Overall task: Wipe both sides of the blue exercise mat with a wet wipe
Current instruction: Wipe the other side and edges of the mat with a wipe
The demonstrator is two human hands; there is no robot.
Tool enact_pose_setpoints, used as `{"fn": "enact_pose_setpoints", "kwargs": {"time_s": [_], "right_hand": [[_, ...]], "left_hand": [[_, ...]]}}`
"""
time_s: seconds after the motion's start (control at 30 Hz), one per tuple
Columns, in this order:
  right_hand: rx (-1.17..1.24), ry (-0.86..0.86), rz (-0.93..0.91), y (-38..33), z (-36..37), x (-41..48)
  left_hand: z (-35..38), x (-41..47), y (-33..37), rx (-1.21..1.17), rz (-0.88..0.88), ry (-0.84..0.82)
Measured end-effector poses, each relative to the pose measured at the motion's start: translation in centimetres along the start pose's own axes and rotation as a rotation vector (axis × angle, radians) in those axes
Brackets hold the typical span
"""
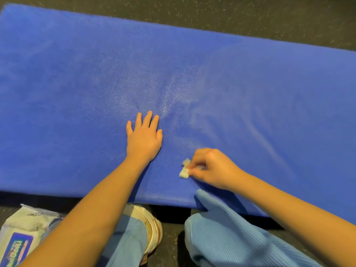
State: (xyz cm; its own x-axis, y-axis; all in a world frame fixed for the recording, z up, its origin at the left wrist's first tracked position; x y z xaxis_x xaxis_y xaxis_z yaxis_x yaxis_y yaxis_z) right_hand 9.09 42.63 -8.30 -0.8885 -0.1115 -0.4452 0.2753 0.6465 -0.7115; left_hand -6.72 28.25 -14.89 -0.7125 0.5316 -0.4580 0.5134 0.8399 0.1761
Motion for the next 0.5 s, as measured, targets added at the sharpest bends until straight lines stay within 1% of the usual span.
{"fn": "enact_pose_setpoints", "kwargs": {"time_s": [0.07, 0.1, 0.2, 0.23, 0.27, 0.3, 0.4, 0.43, 0.47, 0.5], "right_hand": [[-0.014, 0.123, 0.055, 0.4, -0.1, -0.2], [0.009, 0.119, 0.032, 0.1, 0.3, -0.4], [0.075, -0.095, -0.087, -1.9, 1.6, -2.0], [0.089, -0.159, -0.093, -2.1, 1.4, -2.3], [0.095, -0.186, -0.077, -1.9, 1.0, -2.2], [0.1, -0.164, -0.044, -1.6, 0.6, -2.1], [-0.013, 0.071, 0.055, -0.7, 0.5, -1.4], [-0.01, 0.113, 0.043, -0.8, 1.0, -1.5], [0.026, 0.093, 0.002, -1.1, 1.6, -1.9], [0.061, 0.022, -0.044, -1.5, 2.1, -2.5]], "left_hand": [[0.0, 0.0, 0.0, -0.001, 0.0, 0.003], [0.0, -0.1, 0.0, -0.006, 0.001, 0.005], [-0.1, -0.1, 0.1, -0.009, 0.003, 0.007], [-0.1, -0.1, 0.1, -0.008, 0.002, 0.008], [-0.1, 0.0, 0.1, -0.007, 0.001, 0.01], [-0.1, 0.0, 0.1, -0.006, 0.002, 0.011], [-0.1, -0.1, 0.1, -0.008, 0.003, 0.019], [-0.1, -0.1, 0.1, -0.007, 0.003, 0.02], [-0.1, -0.1, 0.2, -0.005, 0.003, 0.019], [-0.2, -0.1, 0.2, -0.005, 0.0, 0.015]]}}
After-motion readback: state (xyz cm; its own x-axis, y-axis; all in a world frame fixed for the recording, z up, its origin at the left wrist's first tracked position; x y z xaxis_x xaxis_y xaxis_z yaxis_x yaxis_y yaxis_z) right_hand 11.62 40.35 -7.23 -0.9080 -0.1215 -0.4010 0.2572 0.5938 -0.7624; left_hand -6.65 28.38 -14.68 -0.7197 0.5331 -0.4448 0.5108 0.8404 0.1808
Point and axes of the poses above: each hand's wrist, its own x-axis towards the middle knuckle, its own z-axis out of the palm, y = z × x, the point moved 1 cm from there along x, towards the middle knuckle, and after that the axes turned 10 degrees about -y, right-handed, at the moved point
